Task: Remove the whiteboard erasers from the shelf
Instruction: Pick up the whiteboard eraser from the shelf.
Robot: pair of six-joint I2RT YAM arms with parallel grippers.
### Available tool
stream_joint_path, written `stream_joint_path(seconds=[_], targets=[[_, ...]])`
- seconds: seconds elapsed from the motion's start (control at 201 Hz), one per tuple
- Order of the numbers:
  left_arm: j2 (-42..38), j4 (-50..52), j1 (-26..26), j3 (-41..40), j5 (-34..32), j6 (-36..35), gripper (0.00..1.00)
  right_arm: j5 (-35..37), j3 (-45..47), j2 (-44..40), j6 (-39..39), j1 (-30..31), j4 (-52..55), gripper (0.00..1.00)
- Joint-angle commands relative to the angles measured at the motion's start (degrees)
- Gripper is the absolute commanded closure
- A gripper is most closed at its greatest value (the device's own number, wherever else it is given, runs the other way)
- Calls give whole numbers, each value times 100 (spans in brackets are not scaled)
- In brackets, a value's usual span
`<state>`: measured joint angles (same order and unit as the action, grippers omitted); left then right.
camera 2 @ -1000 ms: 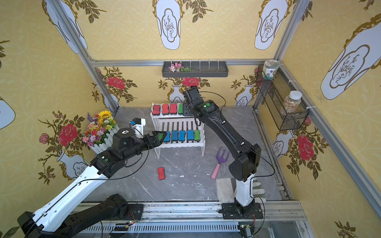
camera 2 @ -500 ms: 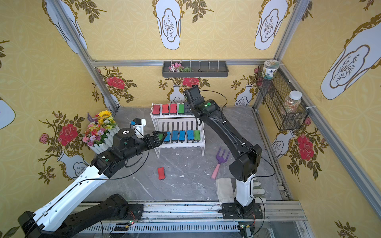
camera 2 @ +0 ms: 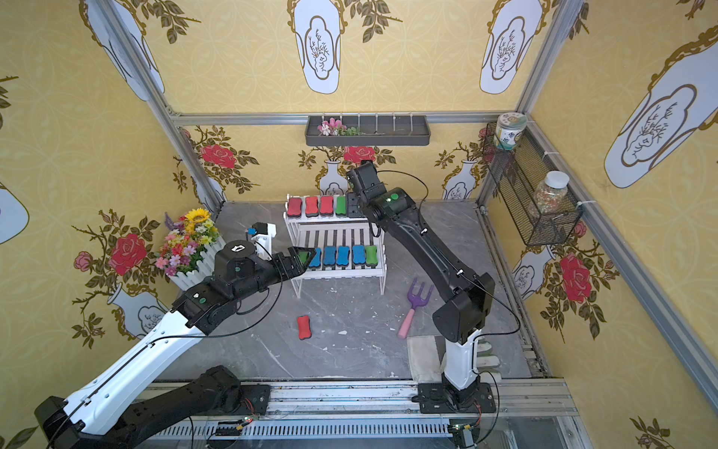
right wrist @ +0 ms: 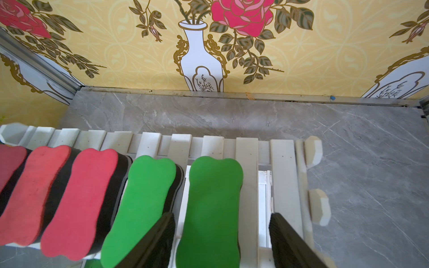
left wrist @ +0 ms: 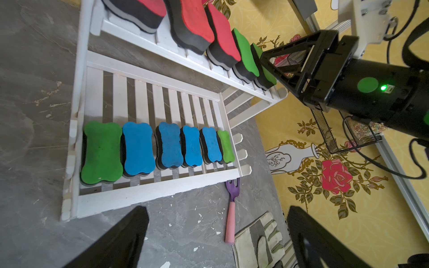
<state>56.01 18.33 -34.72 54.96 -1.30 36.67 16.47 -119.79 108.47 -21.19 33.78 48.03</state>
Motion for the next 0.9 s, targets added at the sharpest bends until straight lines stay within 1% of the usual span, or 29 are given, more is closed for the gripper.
stream_joint_path(seconds=[0.0, 0.075, 0.199, 0.508, 0.796, 0.891], targets=[[18, -82, 0, 7, 31, -41, 1, 23, 10, 52, -18, -3, -101, 34], [24, -73, 0, 14, 38, -50, 0, 16, -20, 86, -19, -12, -76, 36], [25, -66, 0, 24, 16, -56, 1, 14, -18, 112, -22, -12, -88, 42], [24, -57, 0, 13, -11, -63, 1, -80, -57, 63, -8, -14, -136, 54], [-28, -53, 0, -1, -28, -45, 1, -229, 82, -422, -84, -4, -302, 57], [-121, -41, 0, -36, -115, -29, 0, -283, 374, -772, -126, 106, -391, 57]])
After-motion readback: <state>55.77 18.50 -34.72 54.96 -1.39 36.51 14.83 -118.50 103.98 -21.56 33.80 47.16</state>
